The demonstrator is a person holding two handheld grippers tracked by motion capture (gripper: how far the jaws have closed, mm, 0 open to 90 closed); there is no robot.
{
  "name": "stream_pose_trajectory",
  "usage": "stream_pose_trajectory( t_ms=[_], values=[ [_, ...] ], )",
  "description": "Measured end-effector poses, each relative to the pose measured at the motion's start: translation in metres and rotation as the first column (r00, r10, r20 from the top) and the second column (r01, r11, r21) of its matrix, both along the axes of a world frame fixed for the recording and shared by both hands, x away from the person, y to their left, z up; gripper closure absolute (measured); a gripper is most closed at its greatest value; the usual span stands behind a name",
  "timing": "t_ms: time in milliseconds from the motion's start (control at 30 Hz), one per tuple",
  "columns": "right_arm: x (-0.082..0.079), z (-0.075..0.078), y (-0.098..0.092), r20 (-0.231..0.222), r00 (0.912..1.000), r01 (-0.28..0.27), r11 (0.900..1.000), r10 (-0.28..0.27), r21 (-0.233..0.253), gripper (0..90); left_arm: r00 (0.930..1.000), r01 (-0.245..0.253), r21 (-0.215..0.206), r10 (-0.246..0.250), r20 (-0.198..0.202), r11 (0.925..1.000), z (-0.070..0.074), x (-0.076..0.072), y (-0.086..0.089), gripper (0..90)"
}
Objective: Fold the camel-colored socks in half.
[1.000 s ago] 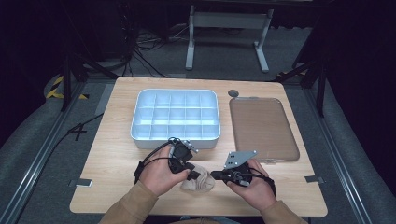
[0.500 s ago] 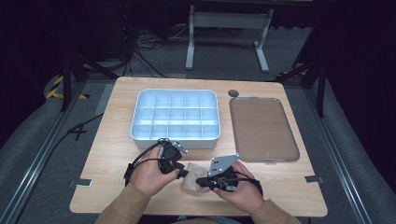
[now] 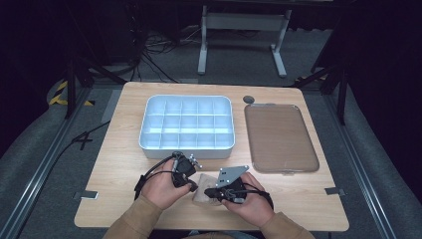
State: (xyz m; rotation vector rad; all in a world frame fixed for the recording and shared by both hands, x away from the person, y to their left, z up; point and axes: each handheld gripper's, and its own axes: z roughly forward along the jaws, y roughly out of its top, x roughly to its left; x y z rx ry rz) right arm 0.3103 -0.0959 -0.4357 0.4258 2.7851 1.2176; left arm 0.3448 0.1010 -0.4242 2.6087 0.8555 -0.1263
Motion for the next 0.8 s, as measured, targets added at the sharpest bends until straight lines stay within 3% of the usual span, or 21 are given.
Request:
stream_pose_trajectory(
  t_ms=[167, 300, 400, 533, 800],
  values=[
    [0.002, 0.002, -0.01, -0.018, 0.9997, 0.017, 1.0, -0.018, -0.011, 89.4, 0.9997, 0.023, -0.02, -0.023, 0.013, 0.9995, 0.002, -0.001, -0.003, 84.1],
    [0.004, -0.002, -0.017, -0.034, 0.9988, 0.035, 0.999, -0.036, -0.032, 89.3, 0.9962, 0.063, -0.063, -0.059, 0.065, 0.996, 0.008, -0.002, -0.01, 84.6],
    [0.004, -0.004, -0.019, -0.036, 0.9985, 0.04, 0.998, -0.042, -0.046, 89.2, 0.992, 0.092, -0.071, -0.085, 0.094, 0.9933, 0.008, -0.002, -0.014, 85.4],
    [0.004, -0.007, -0.023, -0.024, 0.9982, 0.054, 0.996, -0.055, -0.066, 88.6, 0.9891, 0.109, -0.037, -0.105, 0.103, 0.9933, -0.001, 0.003, -0.02, 84.5],
    [0.007, -0.014, -0.03, -0.03, 0.9973, 0.064, 0.994, -0.067, -0.093, 87.3, 0.9915, 0.112, -0.005, -0.111, 0.068, 0.9937, -0.009, 0.003, -0.027, 84.7]
  ],
)
